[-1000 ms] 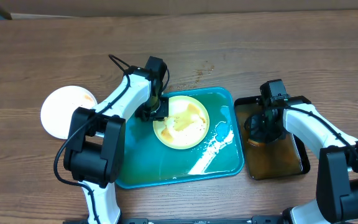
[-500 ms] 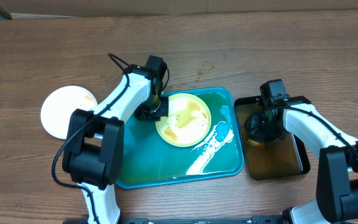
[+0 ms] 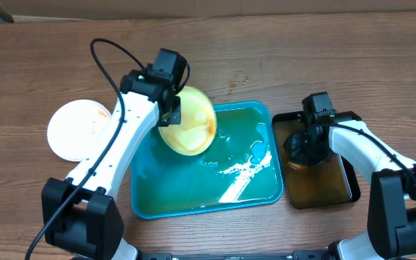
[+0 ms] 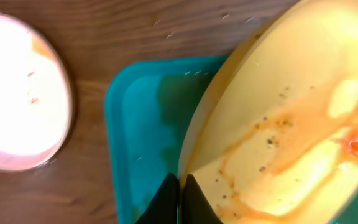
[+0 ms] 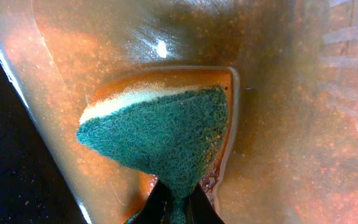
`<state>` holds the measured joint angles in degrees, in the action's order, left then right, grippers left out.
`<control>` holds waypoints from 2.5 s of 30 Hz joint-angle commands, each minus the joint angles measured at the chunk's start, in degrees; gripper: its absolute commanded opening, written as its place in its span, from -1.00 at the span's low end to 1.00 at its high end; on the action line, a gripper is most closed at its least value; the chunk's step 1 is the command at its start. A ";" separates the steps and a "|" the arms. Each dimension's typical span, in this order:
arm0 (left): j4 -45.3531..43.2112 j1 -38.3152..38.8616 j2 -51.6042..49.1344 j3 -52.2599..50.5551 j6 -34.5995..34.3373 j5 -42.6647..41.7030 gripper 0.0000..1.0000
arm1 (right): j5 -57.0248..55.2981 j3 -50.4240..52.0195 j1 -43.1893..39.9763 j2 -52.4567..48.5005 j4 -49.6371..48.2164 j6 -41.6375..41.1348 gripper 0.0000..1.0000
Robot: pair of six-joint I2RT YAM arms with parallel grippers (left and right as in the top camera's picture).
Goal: Clean dirty plates on tray and stack at the side
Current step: 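Lift the yellow-green plate out of the teal tray, left gripper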
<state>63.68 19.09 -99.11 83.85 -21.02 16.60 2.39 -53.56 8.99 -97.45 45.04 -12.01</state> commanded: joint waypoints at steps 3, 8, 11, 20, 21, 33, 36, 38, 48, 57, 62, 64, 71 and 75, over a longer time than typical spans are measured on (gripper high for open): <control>0.79 3.63 0.15 -0.57 -5.35 12.59 -0.92 | 0.26 1.97 -0.07 -0.44 0.42 -0.35 -0.92; 0.81 6.43 0.31 -0.57 -6.73 17.77 -0.92 | 0.24 1.97 -0.07 -0.44 0.46 -0.35 -0.92; 1.03 8.37 0.35 -0.57 -7.48 21.64 -0.92 | 0.24 1.97 -0.07 -0.44 0.35 -0.35 -0.92; 0.83 15.69 1.01 -0.57 -9.46 33.40 -0.92 | 0.24 1.97 -0.07 -0.44 0.20 -0.33 -0.92; 0.81 16.59 1.01 -0.57 -9.46 34.05 -0.92 | 0.24 1.97 -0.07 -0.44 0.20 -0.35 -0.92; 1.90 27.10 0.98 -0.57 -8.57 47.25 -0.92 | 0.24 1.97 -0.07 -0.44 0.22 -0.35 -0.92; 2.45 28.79 0.98 -0.57 -8.57 52.00 -0.92 | 0.24 1.97 -0.07 -0.44 0.22 -0.35 -0.92; 2.54 29.70 0.98 -0.57 -8.57 54.77 -0.92 | 0.24 1.97 -0.07 -0.44 0.22 -0.35 -0.92; 2.54 30.49 0.98 -0.57 -8.28 60.08 -0.92 | 0.24 1.97 -0.07 -0.44 0.24 -0.35 -0.92; 2.56 30.49 0.98 -0.57 -7.26 63.28 -0.92 | 0.24 1.97 -0.07 -0.44 0.24 -0.35 -0.92; 2.56 30.49 0.98 -0.57 -7.26 63.30 -0.92 | 0.24 1.97 -0.07 -0.44 0.26 -0.35 -0.92; 2.54 30.49 0.98 -0.57 -7.26 63.32 -0.92 | 0.24 1.97 -0.07 -0.44 0.24 -0.35 -0.92; 2.54 30.38 0.98 -0.57 -7.37 59.82 -0.92 | 0.24 1.97 -0.07 -0.44 0.20 -0.35 -0.92; 2.73 28.61 0.98 -0.57 -7.34 50.10 -0.92 | 0.26 1.97 -0.07 -0.44 -0.48 -0.33 -0.92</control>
<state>66.28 48.99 -99.11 83.72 -28.34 73.69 2.46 -53.52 8.99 -97.43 44.73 -11.99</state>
